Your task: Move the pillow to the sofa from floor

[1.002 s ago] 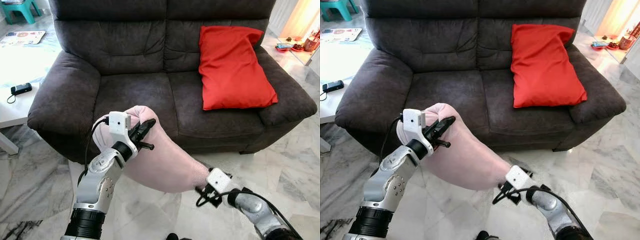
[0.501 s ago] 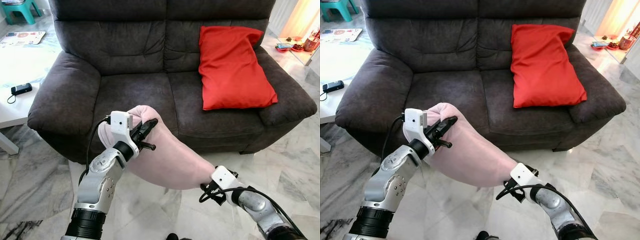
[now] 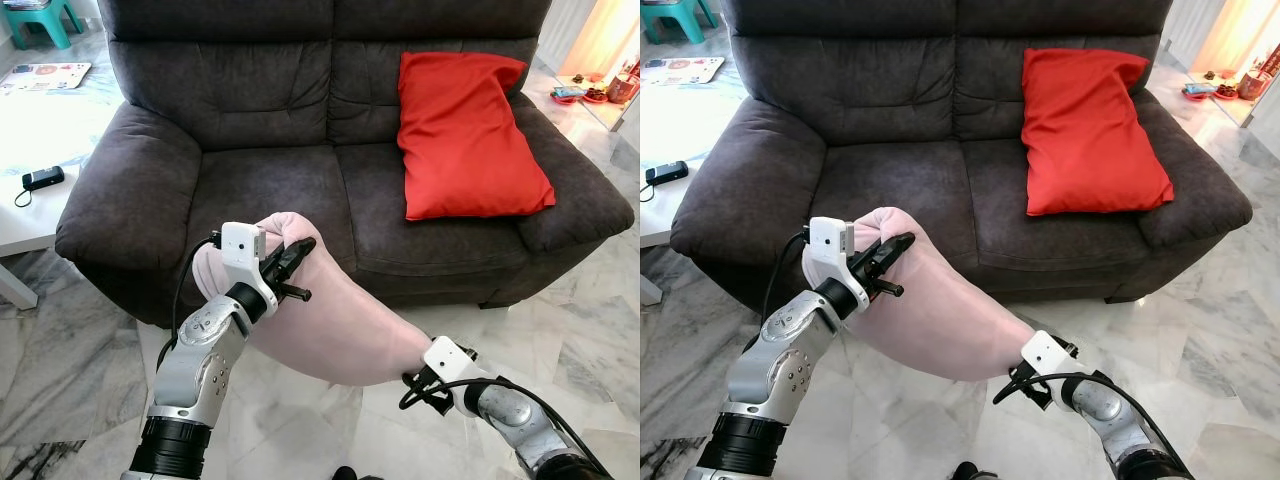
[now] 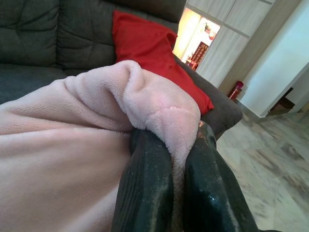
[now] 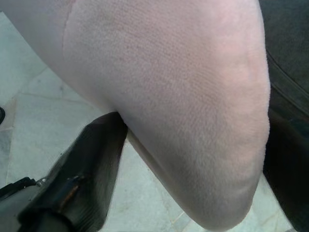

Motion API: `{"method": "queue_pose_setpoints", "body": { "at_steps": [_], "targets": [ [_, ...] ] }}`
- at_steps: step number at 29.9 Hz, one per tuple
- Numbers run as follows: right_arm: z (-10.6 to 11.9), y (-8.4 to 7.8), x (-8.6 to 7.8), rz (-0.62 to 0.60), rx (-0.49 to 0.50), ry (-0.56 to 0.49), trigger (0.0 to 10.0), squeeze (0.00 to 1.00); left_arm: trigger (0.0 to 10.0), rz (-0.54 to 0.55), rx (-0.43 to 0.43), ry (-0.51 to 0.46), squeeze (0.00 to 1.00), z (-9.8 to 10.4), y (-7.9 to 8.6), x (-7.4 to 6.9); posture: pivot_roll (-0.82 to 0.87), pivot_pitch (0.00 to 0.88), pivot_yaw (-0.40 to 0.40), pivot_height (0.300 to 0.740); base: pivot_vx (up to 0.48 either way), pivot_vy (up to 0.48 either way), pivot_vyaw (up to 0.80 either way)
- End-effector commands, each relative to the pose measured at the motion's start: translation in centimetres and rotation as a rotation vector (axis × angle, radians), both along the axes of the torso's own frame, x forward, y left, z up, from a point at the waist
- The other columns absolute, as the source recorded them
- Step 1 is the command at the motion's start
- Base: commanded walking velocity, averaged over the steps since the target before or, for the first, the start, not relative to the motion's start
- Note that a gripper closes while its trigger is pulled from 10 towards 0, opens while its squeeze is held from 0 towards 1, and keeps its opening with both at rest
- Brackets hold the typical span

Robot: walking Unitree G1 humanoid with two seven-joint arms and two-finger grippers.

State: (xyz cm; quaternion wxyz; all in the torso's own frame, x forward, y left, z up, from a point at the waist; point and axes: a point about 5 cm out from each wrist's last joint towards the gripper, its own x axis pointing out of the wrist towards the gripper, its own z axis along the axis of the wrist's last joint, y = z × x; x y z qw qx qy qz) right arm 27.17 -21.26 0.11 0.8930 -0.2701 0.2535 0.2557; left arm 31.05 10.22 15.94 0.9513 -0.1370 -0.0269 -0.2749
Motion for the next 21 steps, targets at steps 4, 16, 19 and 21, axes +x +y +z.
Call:
{"method": "queue_pose_setpoints", "body": {
  "at_steps": [4,16,19,21],
  "targets": [
    [-0.2,-0.3,-0.3,-0.001,-0.003,0.012,0.0,0.0,10.0,-0.036,-0.023,-0.114,0.0,2.4,-0.5,-0.2,-0.02,0.118,-0.041,0.74,0.0,0.0,0.0],
    [0.5,-0.2,0.2,0.005,0.026,-0.023,0.0,0.0,10.0,-0.043,0.009,-0.101,0.0,1.8,-0.6,-0.3,-0.02,0.121,-0.041,0.74,0.0,0.0,0.0],
    [0.6,-0.2,0.3,0.011,0.031,-0.028,0.0,0.0,10.0,-0.046,0.027,-0.095,0.0,1.5,-0.6,-0.4,-0.02,0.12,-0.04,0.74,0.0,0.0,0.0],
    [0.7,-0.1,0.3,0.016,0.032,-0.03,0.0,0.0,10.0,-0.049,0.035,-0.091,0.0,1.3,-0.7,-0.4,-0.02,0.12,-0.04,0.74,0.0,0.0,0.0]
  ]
}}
